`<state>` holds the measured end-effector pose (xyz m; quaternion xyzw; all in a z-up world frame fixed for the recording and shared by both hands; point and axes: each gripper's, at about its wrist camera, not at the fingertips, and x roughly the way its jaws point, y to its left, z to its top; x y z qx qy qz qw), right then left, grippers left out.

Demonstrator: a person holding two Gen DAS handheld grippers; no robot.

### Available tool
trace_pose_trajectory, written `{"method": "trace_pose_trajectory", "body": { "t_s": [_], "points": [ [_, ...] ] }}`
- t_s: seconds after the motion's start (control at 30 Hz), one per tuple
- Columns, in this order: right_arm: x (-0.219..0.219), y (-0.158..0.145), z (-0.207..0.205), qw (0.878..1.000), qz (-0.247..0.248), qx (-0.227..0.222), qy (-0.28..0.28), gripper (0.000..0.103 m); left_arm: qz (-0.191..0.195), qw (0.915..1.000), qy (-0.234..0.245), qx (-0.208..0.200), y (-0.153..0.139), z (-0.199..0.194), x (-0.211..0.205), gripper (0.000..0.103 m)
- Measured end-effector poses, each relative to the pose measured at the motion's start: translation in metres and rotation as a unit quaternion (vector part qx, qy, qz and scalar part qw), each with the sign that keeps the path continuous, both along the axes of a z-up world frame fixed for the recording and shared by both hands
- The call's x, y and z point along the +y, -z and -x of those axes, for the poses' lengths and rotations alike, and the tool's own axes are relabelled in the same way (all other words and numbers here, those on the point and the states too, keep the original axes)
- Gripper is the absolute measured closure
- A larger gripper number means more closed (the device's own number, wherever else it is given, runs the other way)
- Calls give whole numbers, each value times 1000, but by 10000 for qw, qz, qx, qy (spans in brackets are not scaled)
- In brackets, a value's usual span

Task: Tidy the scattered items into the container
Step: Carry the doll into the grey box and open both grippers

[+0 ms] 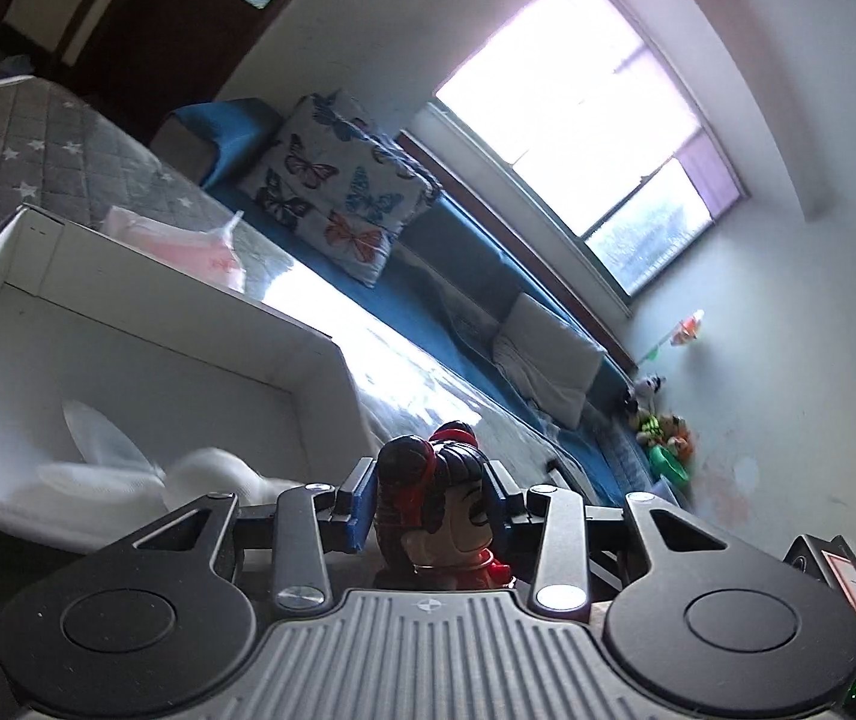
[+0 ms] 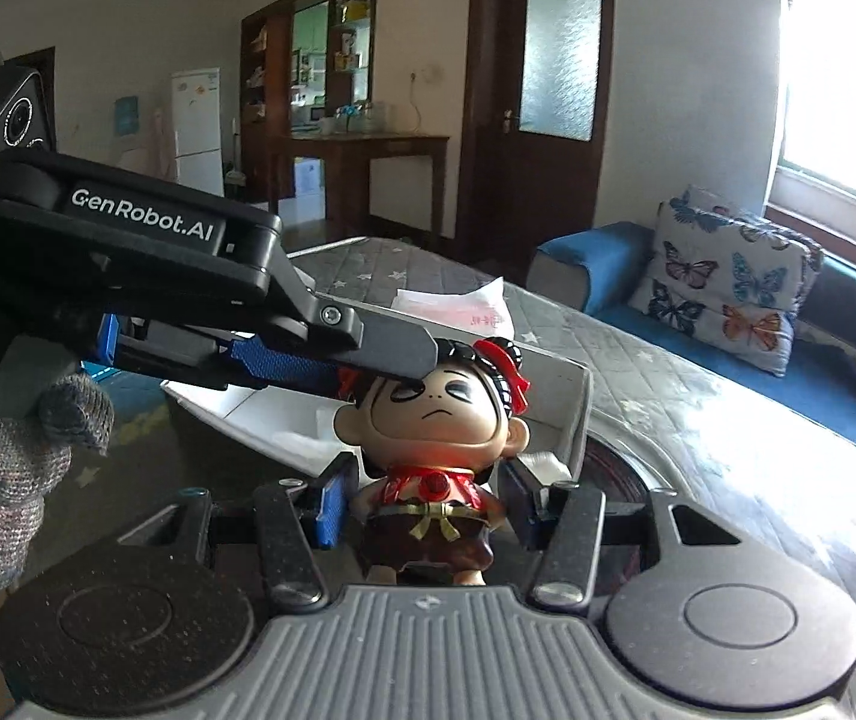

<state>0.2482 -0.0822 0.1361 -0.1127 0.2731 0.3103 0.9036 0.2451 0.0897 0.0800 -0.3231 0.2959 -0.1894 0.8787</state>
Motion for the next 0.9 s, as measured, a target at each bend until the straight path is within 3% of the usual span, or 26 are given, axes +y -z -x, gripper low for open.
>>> {"method": "trace_pose_trajectory", "body": {
  "t_s": [0.23, 0.47, 0.7, 0.9],
  "points": [
    [22, 15, -45, 9990, 164, 353, -214, 51, 46, 9995, -211, 227, 22, -34, 17, 63],
    [33, 32, -64, 9968, 264, 661, -354, 51, 54, 9981, -338, 509, 46, -54, 24, 62],
    [48, 52, -71, 9953, 746, 440, -436, 55, 23, 9975, -487, 512, 57, -62, 27, 63],
    [50, 53, -81, 9947, 697, 615, -435, 55, 136, 9966, -528, 610, 60, -67, 29, 63]
  ]
}}
